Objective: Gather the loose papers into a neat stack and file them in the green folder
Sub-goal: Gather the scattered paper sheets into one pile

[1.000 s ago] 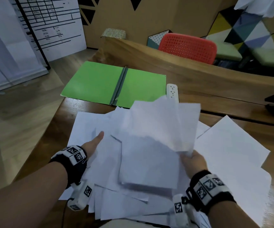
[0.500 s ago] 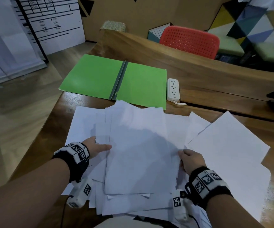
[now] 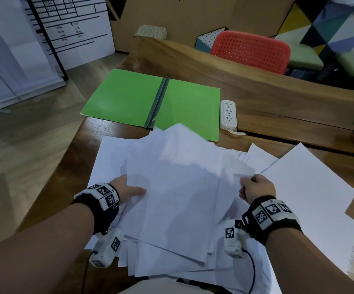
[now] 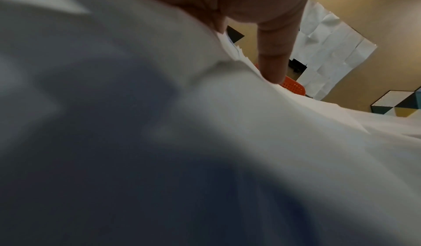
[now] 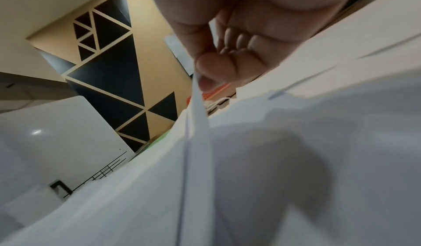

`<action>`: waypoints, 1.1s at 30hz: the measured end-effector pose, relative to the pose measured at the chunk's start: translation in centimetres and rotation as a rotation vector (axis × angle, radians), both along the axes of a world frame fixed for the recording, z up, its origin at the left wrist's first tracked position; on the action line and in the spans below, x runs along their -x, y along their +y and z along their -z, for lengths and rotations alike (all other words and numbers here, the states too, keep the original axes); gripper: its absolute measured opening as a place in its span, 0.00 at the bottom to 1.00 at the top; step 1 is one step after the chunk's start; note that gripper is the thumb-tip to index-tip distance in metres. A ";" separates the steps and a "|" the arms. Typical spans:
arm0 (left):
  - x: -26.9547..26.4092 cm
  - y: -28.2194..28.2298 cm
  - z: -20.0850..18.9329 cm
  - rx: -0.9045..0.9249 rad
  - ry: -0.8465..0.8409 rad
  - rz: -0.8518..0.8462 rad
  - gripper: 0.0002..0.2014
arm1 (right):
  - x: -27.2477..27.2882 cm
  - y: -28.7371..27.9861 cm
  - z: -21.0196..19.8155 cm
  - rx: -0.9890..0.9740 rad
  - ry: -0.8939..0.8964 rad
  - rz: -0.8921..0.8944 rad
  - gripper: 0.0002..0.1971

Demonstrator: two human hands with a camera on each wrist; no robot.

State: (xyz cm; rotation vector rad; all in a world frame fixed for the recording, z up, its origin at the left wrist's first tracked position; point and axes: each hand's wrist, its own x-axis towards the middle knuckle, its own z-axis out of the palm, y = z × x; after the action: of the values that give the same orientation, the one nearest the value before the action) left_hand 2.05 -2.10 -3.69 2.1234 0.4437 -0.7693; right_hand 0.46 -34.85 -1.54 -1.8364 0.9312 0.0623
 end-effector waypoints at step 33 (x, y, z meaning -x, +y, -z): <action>0.1 -1.0 1.1 0.051 -0.038 -0.079 0.25 | 5.4 -9.1 0.3 0.237 0.314 0.256 0.40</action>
State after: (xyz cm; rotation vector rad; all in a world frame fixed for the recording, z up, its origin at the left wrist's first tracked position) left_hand 1.95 -3.12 -4.77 2.0570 0.4796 -0.6872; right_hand -4.94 -43.95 -1.79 -1.9402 1.4401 0.0866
